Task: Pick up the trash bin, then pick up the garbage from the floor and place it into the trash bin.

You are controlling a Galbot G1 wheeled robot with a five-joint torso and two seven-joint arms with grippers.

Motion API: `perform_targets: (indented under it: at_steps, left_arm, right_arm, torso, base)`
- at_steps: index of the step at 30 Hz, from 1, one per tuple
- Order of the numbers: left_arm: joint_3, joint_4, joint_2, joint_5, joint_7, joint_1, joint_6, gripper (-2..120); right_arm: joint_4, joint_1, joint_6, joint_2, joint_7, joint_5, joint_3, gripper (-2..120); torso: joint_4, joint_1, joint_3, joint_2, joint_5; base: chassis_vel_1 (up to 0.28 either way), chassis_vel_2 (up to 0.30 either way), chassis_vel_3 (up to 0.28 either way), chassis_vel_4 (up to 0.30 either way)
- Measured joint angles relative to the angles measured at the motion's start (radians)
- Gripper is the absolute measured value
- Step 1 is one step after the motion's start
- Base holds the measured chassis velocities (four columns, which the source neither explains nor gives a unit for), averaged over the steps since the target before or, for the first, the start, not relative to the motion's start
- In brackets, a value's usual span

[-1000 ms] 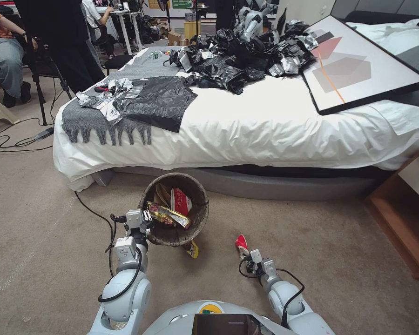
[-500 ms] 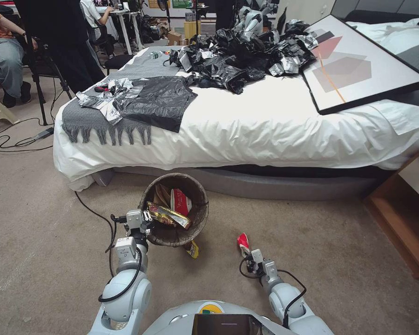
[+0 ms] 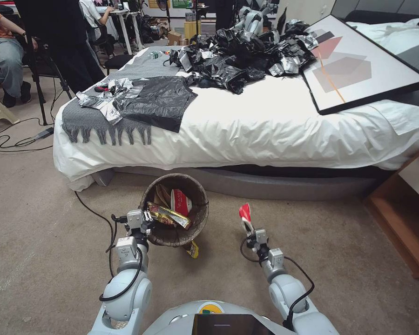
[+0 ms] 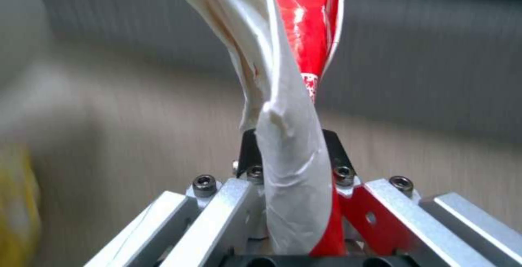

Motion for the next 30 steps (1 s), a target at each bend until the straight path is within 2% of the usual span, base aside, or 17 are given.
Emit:
perform_targets:
  at_steps: [3, 9, 18, 24, 25, 30]
  left_arm:
    - [0.005, 0.002, -0.001, 0.002, 0.0, 0.0, 0.001, 2]
    - [0.018, -0.007, 0.0, -0.021, -0.006, 0.008, 0.034, 2]
    - [0.035, -0.023, 0.007, -0.041, -0.009, 0.024, 0.088, 2]
    - [0.045, -0.028, 0.007, -0.04, -0.008, 0.027, 0.098, 2]
    - [0.047, -0.032, 0.007, -0.04, -0.007, 0.029, 0.102, 2]
    - [0.048, -0.038, 0.007, -0.04, -0.006, 0.036, 0.104, 2]
  right_arm:
    - [0.108, -0.009, 0.073, 0.001, -0.057, 0.024, 0.002, 4]
    - [0.243, -0.015, 0.144, -0.005, -0.172, 0.034, -0.027, 4]
    - [0.437, 0.046, 0.131, -0.062, -0.272, 0.084, -0.134, 4]
    - [0.462, 0.099, 0.091, -0.109, -0.286, 0.109, -0.228, 4]
    - [0.453, 0.117, 0.078, -0.126, -0.287, 0.108, -0.271, 4]
    - [0.403, 0.133, 0.073, -0.126, -0.286, 0.088, -0.328, 4]
  torso:
    - [0.0001, 0.0, 0.0, 0.0, -0.0002]
    - [0.0, 0.0, 0.0, 0.0, -0.0001]
    - [0.0, 0.0, 0.0, 0.0, 0.0001]
    - [0.0002, 0.0, 0.0, 0.0, 0.0]
    - [0.0, 0.0, 0.0, 0.0, 0.0]
    - [0.0001, 0.0, 0.0, 0.0, 0.0]
  base:
    - [0.0, 0.0, 0.0, 0.0]
    - [0.0, 0.0, 0.0, 0.0]
    - [0.0, 0.0, 0.0, 0.0]
    - [0.0, 0.0, 0.0, 0.0]
    - [0.0, 0.0, 0.0, 0.0]
    - [0.0, 0.0, 0.0, 0.0]
